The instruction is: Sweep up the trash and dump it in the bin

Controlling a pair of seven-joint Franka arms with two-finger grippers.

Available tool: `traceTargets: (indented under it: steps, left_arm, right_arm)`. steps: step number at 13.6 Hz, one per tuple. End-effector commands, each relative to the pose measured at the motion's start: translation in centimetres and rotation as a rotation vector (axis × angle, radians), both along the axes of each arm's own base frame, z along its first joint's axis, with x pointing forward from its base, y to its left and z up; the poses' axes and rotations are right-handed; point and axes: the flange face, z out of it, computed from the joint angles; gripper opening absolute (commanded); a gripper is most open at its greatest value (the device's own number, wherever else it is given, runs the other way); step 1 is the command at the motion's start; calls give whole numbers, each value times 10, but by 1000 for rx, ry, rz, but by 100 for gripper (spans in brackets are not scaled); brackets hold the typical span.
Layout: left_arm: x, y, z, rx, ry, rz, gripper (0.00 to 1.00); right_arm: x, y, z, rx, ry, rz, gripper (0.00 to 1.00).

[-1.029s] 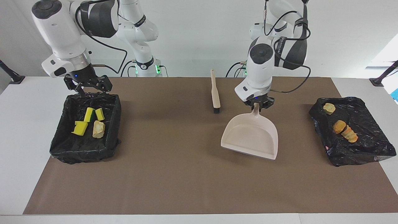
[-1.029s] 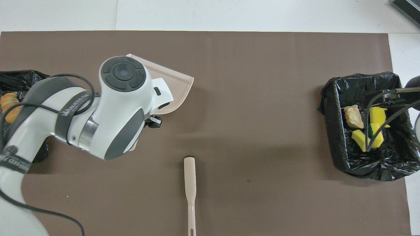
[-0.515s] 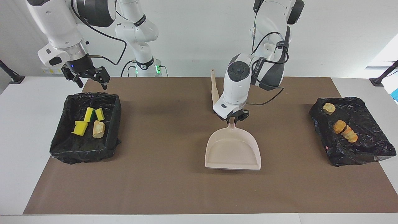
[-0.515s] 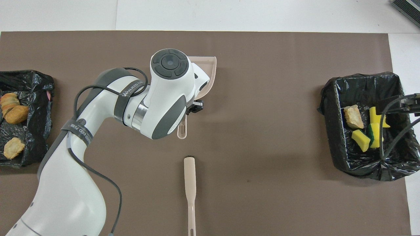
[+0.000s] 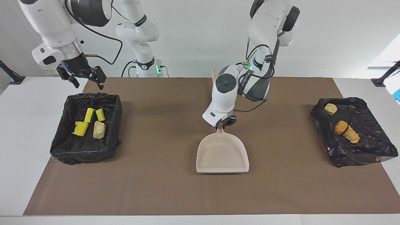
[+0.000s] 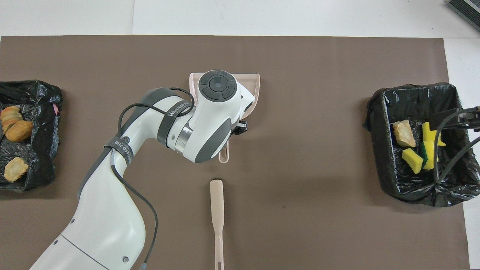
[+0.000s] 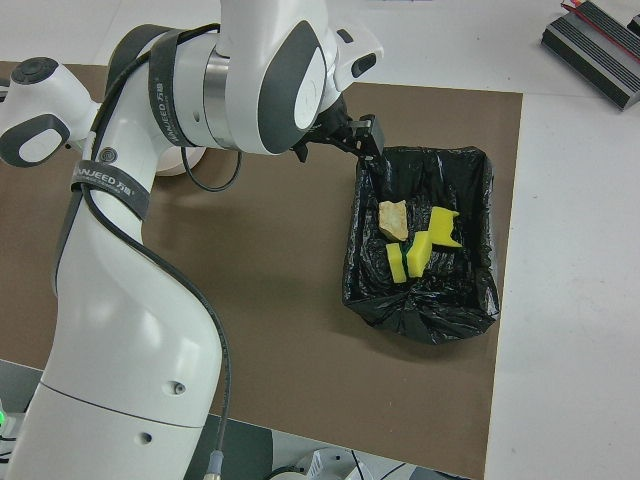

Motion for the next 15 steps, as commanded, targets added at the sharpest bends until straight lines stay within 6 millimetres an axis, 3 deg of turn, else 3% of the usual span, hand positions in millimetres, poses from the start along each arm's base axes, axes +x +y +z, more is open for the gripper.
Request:
traceTargets:
  steps: [1,3,4,7,8,10,11,13,14,15]
  left_arm:
    - [3,-1,4,-8,-7,17,32]
    - [4,2,4,-4,-5,20,85]
    - [5,7,6,-2,-7,27,100]
    - [8,30,44,-10,-47,53,100]
    - [9,50,63,-8,-56,69,100]
    - [7,85,82,3,-55,106,100]
    - [10,109,97,-1,-69,119,100]
    - [-1,154,130,-7,-91,90,100]
    - [-6,192,150,-8,-108,131,100]
    - [-15,217,168,-6,-121,117,100]
  right_arm:
    - [-7,-2,5,26,3,7,100]
    - [-10,-3,7,56,7,-14,100]
    - [-9,-2,6,75,5,-17,100]
    - [-8,4,7,69,0,-2,100]
    - [-8,6,8,71,-1,3,100]
    - [-8,7,7,71,0,5,100]
    - [-8,7,7,71,0,5,100]
    - [-8,7,8,71,-1,5,100]
    - [-8,7,7,71,0,5,100]
    - [-8,7,7,71,2,4,100]
